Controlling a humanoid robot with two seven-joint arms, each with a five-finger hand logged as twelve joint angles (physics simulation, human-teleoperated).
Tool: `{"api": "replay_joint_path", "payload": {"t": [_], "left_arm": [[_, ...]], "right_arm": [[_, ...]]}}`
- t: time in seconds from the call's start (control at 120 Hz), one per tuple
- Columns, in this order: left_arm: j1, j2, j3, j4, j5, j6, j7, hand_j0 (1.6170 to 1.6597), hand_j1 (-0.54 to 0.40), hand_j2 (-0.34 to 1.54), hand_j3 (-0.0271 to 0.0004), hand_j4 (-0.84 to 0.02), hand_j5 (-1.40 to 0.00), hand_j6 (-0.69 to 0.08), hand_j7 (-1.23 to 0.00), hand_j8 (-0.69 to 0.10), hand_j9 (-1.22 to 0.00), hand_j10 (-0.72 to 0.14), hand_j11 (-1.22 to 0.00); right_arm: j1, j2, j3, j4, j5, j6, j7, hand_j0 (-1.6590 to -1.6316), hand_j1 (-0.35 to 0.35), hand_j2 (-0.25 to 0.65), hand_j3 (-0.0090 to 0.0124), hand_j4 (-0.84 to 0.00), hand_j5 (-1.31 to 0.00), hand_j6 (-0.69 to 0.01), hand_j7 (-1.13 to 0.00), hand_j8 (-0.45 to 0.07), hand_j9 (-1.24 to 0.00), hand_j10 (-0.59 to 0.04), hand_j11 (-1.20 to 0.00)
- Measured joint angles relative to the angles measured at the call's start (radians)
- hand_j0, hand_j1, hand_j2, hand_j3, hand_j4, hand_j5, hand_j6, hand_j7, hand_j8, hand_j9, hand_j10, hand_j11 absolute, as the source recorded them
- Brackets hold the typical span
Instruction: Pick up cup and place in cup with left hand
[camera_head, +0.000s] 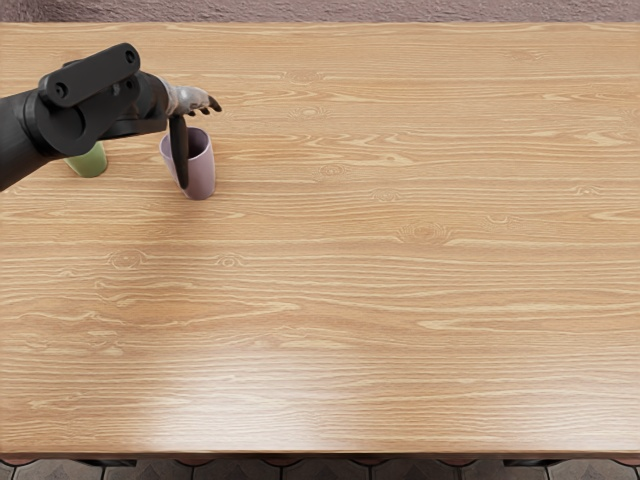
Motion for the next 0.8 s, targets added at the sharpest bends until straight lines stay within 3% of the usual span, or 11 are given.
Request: {"api": "replay_joint_path", "payload": {"t": [0.8], "left_arm": [[0.017,0.001,0.035,0.001,0.001,0.031,-0.003,1.6581,0.126,0.04,0.0000,-0.189,-0.24,-0.189,-0.24,-0.189,-0.24,-0.188,-0.24]], "right_arm": [[0.000,0.000,0.000,0.000,0.000,0.000,0.000,-1.6581,-0.349,0.000,0.0000,0.000,0.00,0.000,0.00,0.000,0.00,0.000,0.00]]}}
